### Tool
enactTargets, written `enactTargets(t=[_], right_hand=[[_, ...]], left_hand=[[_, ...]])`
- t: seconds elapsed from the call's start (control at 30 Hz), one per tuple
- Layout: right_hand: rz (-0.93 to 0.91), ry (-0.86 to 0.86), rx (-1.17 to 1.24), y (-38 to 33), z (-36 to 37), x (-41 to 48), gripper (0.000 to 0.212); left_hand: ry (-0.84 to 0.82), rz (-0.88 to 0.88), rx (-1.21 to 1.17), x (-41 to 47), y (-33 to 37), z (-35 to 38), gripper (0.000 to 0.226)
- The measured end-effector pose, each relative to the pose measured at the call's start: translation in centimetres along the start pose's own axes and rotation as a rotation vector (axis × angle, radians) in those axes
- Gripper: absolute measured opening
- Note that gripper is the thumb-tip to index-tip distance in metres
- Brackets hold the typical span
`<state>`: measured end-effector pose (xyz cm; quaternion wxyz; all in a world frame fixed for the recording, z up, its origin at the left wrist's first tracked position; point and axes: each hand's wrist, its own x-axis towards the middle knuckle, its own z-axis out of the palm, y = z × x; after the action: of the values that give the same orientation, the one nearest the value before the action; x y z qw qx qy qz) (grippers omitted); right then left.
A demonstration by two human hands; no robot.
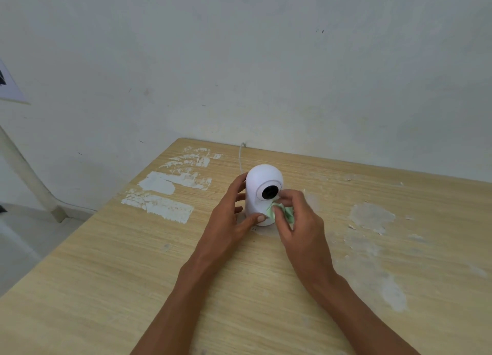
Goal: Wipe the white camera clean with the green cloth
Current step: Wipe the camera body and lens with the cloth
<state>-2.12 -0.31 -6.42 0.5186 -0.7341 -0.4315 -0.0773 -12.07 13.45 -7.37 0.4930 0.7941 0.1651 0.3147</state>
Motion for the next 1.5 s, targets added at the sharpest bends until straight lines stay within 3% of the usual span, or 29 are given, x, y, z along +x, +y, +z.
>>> enactTargets(t=[0.1,0.23,0.4,0.47,0.57,0.63,0.8,0.93,1.07,1.23,1.37,1.5], right_hand=[[0.022,-0.058,0.040,0.0,0.1,-0.4,0.025],[0.092,0.049,0.186,-0.4,-0.9,0.2,0.025],[0.201,0.062,0.359,-0.9,-1.3,0.2,0.025],[0.230,0.064,0.439,-1.4,-1.2,0.3,0.023],[0.290,0.062,0.588,-2.1,-1.3,0.7,0.019],[0.318,0.057,0.639,-2.3,-1.5,0.8,0.015],[0.285,0.014,0.507,-1.9,-1.5,-0.4,0.010],[0.343,-0.153,0.628,-1.6,-1.7,-1.0,0.018],[0.364,-0.031,0.595,-1.0,-2.1,-0.6,0.009],[0.368,0.178,0.374,-0.4,-2.4,0.3,0.014],[0.230,0.240,0.202,-1.1,-1.8,1.3,0.014],[0.125,0.202,0.093,-2.0,-0.6,1.4,0.011]], left_hand=[[-0.016,0.013,0.005,0.1,-0.2,0.0,0.079],[-0.021,0.013,0.111,-0.2,-0.1,-0.3,0.084],[0.298,0.139,0.103,-1.5,2.0,-0.5,0.039],[0.251,0.205,0.116,-1.9,2.8,-0.3,0.029],[0.088,0.279,0.214,-2.3,3.3,0.5,0.043],[0.071,0.299,0.230,-2.3,3.3,1.1,0.044],[0.083,0.233,0.106,-2.2,3.2,1.0,0.036],[0.051,0.125,-0.078,-2.2,3.4,1.3,0.039],[0.071,0.153,0.028,-1.9,2.7,1.0,0.044],[0.285,0.177,0.176,-1.4,1.5,0.4,0.045],[0.086,0.033,0.156,-0.8,0.7,0.7,0.095],[-0.008,-0.024,0.018,-0.5,0.5,0.8,0.088]])
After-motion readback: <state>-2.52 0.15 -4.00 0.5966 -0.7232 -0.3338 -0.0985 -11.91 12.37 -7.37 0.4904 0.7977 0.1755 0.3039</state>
